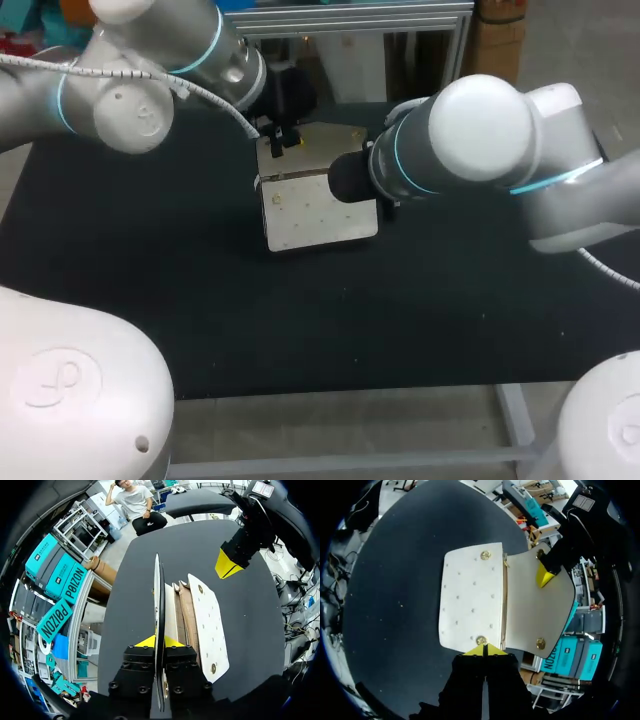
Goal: Pick up the bag, open it, inspect its contents, close it, and place it on the opposite side
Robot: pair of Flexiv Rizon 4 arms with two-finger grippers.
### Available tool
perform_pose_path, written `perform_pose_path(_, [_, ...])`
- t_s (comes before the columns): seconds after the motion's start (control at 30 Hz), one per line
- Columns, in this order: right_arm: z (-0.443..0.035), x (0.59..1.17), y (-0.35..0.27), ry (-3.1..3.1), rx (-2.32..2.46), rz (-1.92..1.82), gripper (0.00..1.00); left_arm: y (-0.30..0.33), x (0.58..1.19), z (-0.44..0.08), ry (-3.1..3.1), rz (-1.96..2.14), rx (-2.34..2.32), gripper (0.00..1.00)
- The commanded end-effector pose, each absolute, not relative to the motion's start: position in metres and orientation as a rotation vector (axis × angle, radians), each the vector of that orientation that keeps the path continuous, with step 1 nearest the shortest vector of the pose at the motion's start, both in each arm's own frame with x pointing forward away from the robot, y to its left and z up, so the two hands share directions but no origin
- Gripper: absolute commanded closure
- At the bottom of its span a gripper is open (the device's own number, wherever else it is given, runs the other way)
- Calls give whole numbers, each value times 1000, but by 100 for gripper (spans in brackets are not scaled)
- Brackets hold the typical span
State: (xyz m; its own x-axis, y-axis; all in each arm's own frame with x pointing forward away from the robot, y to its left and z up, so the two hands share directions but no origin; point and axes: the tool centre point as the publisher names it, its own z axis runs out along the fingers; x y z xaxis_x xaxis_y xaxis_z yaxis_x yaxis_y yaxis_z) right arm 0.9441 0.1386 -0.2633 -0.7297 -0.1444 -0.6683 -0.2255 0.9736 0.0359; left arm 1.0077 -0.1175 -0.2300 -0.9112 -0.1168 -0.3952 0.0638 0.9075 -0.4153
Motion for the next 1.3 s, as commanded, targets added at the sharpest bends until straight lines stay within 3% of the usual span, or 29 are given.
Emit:
perform_pose_path(0.03, [-267,952,126,2373,-231,178,100,-111,1005,-231,2665,-659,-8,100])
perform_pose_path(1.3, [-289,1006,171,2383,-265,299,100,-122,993,-232,2763,-765,-27,100])
